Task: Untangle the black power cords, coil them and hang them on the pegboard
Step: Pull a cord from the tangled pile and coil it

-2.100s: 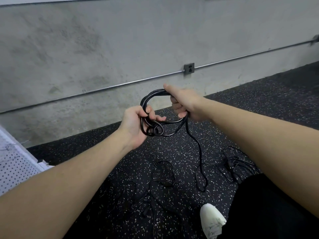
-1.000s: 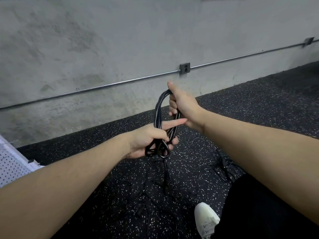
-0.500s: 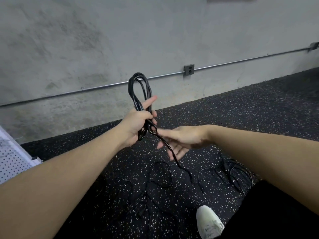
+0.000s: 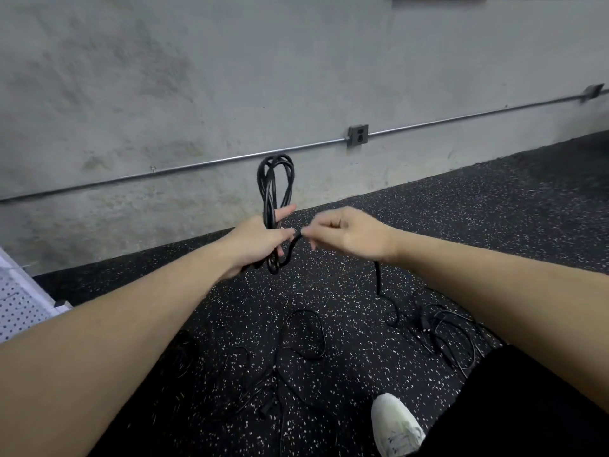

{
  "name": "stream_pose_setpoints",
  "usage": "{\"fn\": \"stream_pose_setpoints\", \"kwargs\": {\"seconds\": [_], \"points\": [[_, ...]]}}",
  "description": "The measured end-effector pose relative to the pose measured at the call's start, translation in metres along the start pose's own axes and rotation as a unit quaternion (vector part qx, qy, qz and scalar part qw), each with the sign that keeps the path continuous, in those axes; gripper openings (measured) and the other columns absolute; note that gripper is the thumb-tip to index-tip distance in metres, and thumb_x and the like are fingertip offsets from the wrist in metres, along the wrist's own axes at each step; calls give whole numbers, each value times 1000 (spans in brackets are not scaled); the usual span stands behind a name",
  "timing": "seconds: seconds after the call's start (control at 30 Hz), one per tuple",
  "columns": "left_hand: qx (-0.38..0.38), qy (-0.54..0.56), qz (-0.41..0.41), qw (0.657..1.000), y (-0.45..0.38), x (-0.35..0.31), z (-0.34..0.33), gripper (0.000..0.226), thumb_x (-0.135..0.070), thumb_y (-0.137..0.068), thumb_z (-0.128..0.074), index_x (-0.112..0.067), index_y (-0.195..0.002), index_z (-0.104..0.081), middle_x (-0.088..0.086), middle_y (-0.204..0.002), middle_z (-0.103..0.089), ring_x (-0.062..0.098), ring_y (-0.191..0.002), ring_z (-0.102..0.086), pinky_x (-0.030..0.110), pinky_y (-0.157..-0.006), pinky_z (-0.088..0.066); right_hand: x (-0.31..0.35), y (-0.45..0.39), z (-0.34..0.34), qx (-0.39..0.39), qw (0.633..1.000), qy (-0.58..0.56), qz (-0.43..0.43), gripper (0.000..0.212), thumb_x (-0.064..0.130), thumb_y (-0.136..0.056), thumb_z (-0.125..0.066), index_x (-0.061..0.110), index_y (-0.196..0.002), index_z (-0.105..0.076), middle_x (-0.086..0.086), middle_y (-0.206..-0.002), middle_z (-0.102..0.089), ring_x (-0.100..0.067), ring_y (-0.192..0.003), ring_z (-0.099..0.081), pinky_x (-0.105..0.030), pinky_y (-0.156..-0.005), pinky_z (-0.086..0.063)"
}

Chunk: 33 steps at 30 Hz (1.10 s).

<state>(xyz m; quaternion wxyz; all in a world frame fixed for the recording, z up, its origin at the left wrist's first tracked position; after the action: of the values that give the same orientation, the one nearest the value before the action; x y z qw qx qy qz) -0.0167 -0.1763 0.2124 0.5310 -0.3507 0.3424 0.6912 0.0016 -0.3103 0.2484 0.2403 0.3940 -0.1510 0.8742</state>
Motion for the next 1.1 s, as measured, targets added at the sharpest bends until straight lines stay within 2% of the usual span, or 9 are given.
{"fn": "stream_pose_setpoints", "kwargs": {"seconds": [0.13,0.27,0.4,0.5,0.6,0.77,0.9,1.03,1.1], "points": [[50,168,35,984,15,-4,-30,26,-45,-103,-55,-21,-111,-63,5,-64,-49,17,-55,-50,24,-44,-45,3,-4,35,-146,989,-24,10,29,39,-97,-65,28,-70,-62,7,-62,-49,-8,-52,-37,-23,-50,-31],[94,273,78,954,21,-6,-47,84,-87,-71,-44,-32,-130,-66,1,-68,-52,12,-49,-43,29,-48,-51,-8,-4,52,-213,976,-8,-41,44,50,-87,-74,23,-64,-48,13,-51,-45,-12,-53,-36,-29,-53,-28],[132,28,7,991,27,-14,-55,68,-39,-89,-76,-27,-151,-49,2,-102,-71,12,-52,-48,35,-63,-61,4,-7,30,-142,989,-46,-13,44,34,-91,-75,21,-63,-44,7,-56,-45,-6,-50,-37,-21,-51,-31],[94,1,9,996,23,-2,-49,57,-6,-100,-58,-23,-153,-46,2,-73,-64,16,-58,-55,28,-60,-58,13,-3,15,-46,995,-82,-14,31,26,-96,-70,13,-74,-53,1,-67,-57,-3,-44,-40,-16,-47,-32],[66,-7,8,998,14,10,-33,55,-10,-102,-58,-34,-150,-47,5,-73,-57,19,-66,-59,34,-65,-52,4,3,18,-13,997,-54,-49,23,27,-96,-69,5,-99,-65,-4,-72,-54,-7,-45,-42,-22,-45,-35],[113,-29,-7,993,15,8,-41,55,-9,-102,-58,-54,-134,-56,1,-76,-57,9,-62,-54,26,-60,-50,-15,3,59,-174,964,154,-125,60,72,-71,-75,17,-64,-53,4,-49,-44,-12,-44,-35,-26,-49,-29],[103,-9,-16,994,13,5,-37,46,-16,-104,-58,-56,-125,-64,-5,-69,-53,9,-57,-50,30,-59,-48,-21,-3,53,-150,980,-107,-75,33,45,-86,-78,17,-81,-60,6,-58,-51,-12,-51,-38,-26,-50,-30],[107,16,-41,993,15,0,-37,40,-22,-104,-59,-55,-125,-66,-4,-67,-46,8,-54,-46,31,-56,-46,-25,-6,55,-207,960,-181,-53,14,35,-92,-72,22,-95,-70,9,-110,-61,-10,-89,-57,-27,-78,-43],[122,46,-58,990,18,-9,-42,41,-18,-104,-58,-53,-126,-65,-3,-67,-45,9,-52,-44,31,-54,-44,-26,-7,54,-249,943,-215,-43,15,34,-91,-74,21,-97,-70,12,-103,-63,-1,-87,-60,-23,-76,-44]]}}
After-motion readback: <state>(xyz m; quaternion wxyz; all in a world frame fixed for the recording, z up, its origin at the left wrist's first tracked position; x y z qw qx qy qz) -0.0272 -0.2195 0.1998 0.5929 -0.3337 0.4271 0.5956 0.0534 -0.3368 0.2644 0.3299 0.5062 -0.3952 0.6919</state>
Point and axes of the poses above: each hand's wrist, its own y-axis away from the middle knuckle, its own z-axis out of the back of the hand, x = y × z, the point moved 10 cm from there along -y, towards the middle knuckle
